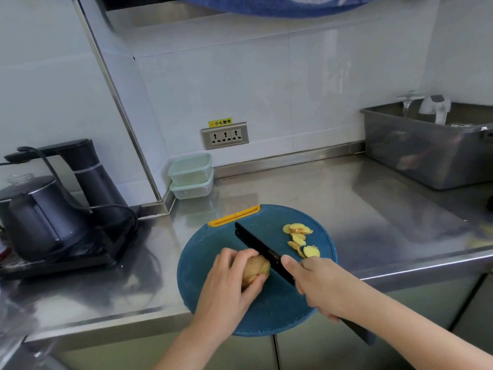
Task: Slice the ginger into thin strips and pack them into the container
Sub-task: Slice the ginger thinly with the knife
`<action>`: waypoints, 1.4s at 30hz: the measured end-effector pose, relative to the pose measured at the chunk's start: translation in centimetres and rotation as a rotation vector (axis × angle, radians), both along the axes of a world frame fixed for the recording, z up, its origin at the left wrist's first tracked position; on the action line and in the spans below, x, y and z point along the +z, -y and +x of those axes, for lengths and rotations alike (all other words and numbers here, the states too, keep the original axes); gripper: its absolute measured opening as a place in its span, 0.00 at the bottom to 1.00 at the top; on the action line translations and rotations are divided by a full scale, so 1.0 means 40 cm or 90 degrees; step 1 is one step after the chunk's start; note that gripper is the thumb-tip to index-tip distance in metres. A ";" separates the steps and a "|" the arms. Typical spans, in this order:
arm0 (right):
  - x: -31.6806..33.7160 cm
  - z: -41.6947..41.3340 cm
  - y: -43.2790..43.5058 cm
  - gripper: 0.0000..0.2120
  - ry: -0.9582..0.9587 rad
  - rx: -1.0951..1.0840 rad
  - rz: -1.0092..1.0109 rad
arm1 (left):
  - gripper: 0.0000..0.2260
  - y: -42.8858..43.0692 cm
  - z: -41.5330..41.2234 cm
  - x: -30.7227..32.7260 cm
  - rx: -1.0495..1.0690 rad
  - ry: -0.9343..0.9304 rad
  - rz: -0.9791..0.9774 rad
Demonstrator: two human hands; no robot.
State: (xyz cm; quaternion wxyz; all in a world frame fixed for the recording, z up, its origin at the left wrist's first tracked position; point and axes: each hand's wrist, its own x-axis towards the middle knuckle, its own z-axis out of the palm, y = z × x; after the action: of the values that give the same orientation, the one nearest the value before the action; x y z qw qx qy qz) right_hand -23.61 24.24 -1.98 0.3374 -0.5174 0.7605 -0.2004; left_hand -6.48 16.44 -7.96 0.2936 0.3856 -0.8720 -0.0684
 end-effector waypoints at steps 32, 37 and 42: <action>-0.015 -0.020 -0.021 0.23 0.138 -0.003 -0.042 | 0.18 -0.006 -0.012 0.008 0.045 0.020 0.000; -0.011 -0.006 -0.026 0.24 0.100 -0.014 -0.015 | 0.18 -0.009 -0.016 0.004 0.055 0.004 0.022; 0.011 0.002 -0.010 0.23 0.161 -0.018 0.062 | 0.18 -0.009 -0.033 0.004 0.098 -0.047 0.082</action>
State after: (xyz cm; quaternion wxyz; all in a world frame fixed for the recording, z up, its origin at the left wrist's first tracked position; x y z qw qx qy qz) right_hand -23.53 24.66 -1.56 0.4524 -0.4601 0.7280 -0.2315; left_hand -7.81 16.82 -7.79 0.3049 0.4668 -0.8221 -0.1156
